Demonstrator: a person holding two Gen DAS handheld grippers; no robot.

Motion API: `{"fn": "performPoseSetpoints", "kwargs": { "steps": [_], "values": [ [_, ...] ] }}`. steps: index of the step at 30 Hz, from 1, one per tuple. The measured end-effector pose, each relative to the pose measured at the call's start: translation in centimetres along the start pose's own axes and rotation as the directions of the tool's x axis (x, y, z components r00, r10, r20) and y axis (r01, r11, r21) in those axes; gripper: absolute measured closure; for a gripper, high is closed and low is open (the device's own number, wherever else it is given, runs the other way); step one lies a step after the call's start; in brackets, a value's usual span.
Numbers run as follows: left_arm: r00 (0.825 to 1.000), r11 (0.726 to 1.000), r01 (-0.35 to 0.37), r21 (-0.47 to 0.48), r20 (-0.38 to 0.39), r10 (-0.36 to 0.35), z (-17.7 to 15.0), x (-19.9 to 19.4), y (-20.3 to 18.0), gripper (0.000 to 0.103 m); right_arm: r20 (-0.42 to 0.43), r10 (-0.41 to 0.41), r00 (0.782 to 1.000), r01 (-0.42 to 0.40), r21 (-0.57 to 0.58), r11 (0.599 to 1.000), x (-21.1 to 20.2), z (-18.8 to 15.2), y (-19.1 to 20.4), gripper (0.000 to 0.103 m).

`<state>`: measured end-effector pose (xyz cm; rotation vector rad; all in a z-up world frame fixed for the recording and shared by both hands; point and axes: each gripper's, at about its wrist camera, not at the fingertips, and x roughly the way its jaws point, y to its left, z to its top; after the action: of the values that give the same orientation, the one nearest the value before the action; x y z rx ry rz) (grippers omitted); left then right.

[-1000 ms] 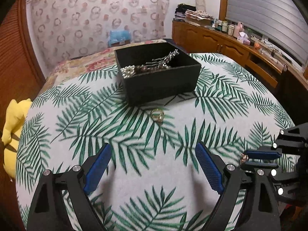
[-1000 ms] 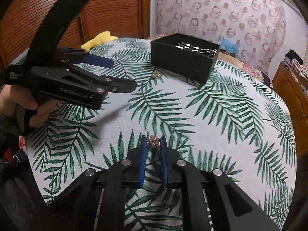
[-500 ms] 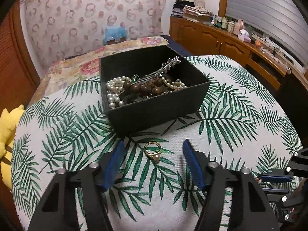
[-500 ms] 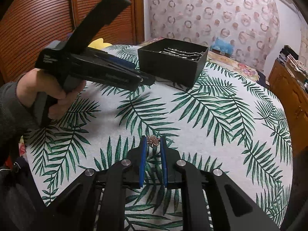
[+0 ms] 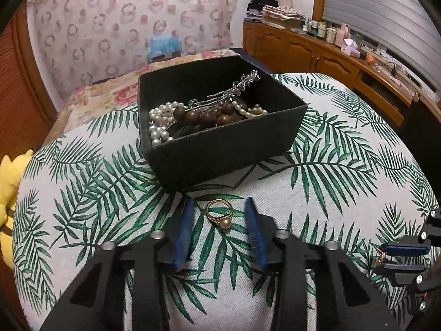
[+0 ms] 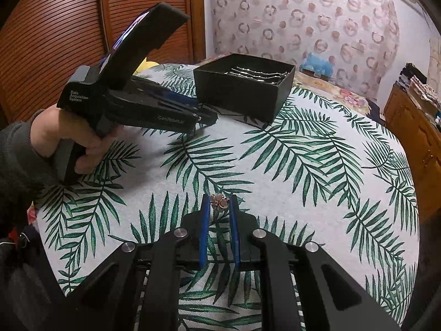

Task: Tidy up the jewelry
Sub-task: 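Grasp the gold pearl ring with the left tool, then lower the gold ring into the box with the left tool while the right drops the earring in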

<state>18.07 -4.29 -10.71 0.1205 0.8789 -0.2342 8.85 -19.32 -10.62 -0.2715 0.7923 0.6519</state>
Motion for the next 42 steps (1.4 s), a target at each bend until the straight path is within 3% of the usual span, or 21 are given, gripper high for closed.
{"fn": "performPoseSetpoints", "kwargs": {
  "steps": [1,10,23,34,42],
  "values": [
    [1.000,1.000,0.003,-0.001,0.001,-0.003,0.0,-0.1,0.0,0.084,0.000,0.000,1.000,0.000,0.000,1.000,0.0,0.0,0.0,0.087],
    [0.999,1.000,0.008,-0.015,0.036,-0.008,0.1,-1.6,0.6,0.084,0.019,-0.013,1.000,0.013,0.001,1.000,0.0,1.5,-0.9,0.087],
    [0.990,1.000,-0.008,0.005,0.143,0.007,2.7,-6.7,0.8,0.084,0.084,-0.042,0.996,0.042,-0.009,0.999,0.8,8.7,-2.9,0.087],
    [0.987,0.999,-0.039,-0.016,0.152,0.041,3.8,-7.2,2.5,0.084,0.097,-0.038,0.995,0.039,-0.008,0.999,4.1,14.9,-4.0,0.087],
    [0.985,0.998,-0.052,-0.033,0.160,0.057,4.8,-7.7,3.7,0.084,0.078,-0.002,0.997,-0.005,0.090,0.996,7.0,18.3,-7.1,0.087]
  ]
}}
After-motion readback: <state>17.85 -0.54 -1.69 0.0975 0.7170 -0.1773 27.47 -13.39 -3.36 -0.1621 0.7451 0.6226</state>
